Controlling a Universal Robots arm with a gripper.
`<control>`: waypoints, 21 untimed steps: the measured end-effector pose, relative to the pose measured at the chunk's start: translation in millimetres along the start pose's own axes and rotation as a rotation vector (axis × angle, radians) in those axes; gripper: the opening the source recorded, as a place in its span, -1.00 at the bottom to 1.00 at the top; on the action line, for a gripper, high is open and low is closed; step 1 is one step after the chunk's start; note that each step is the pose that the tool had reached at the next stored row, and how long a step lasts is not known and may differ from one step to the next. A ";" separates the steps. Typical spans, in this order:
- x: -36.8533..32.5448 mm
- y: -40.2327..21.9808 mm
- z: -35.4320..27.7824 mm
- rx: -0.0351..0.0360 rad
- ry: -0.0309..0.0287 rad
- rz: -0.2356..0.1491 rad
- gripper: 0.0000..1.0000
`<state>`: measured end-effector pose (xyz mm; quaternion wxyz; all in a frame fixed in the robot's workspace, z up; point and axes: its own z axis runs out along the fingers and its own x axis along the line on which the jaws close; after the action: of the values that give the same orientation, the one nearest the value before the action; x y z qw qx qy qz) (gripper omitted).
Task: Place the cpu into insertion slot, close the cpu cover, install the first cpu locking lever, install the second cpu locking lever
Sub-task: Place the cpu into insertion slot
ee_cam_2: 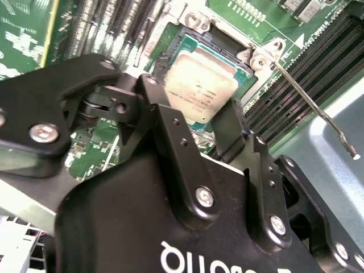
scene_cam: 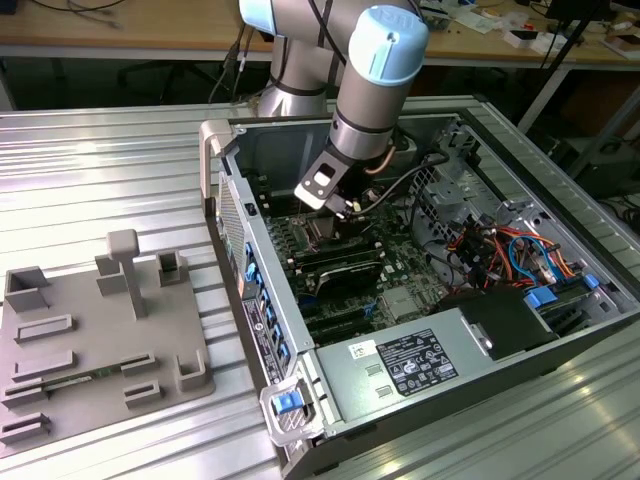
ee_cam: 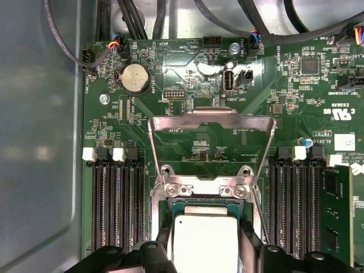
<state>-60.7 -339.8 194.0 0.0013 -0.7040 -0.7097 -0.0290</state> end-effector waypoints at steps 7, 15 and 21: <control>-0.4 -0.2 -0.5 0.0007 -0.0022 0.000 0.33; -0.4 -0.2 -0.5 0.0007 -0.0022 0.000 0.33; -0.4 -0.2 -0.5 0.0007 -0.0022 -0.001 0.33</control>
<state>-60.9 -340.2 194.6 0.0007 -0.7038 -0.7099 -0.0280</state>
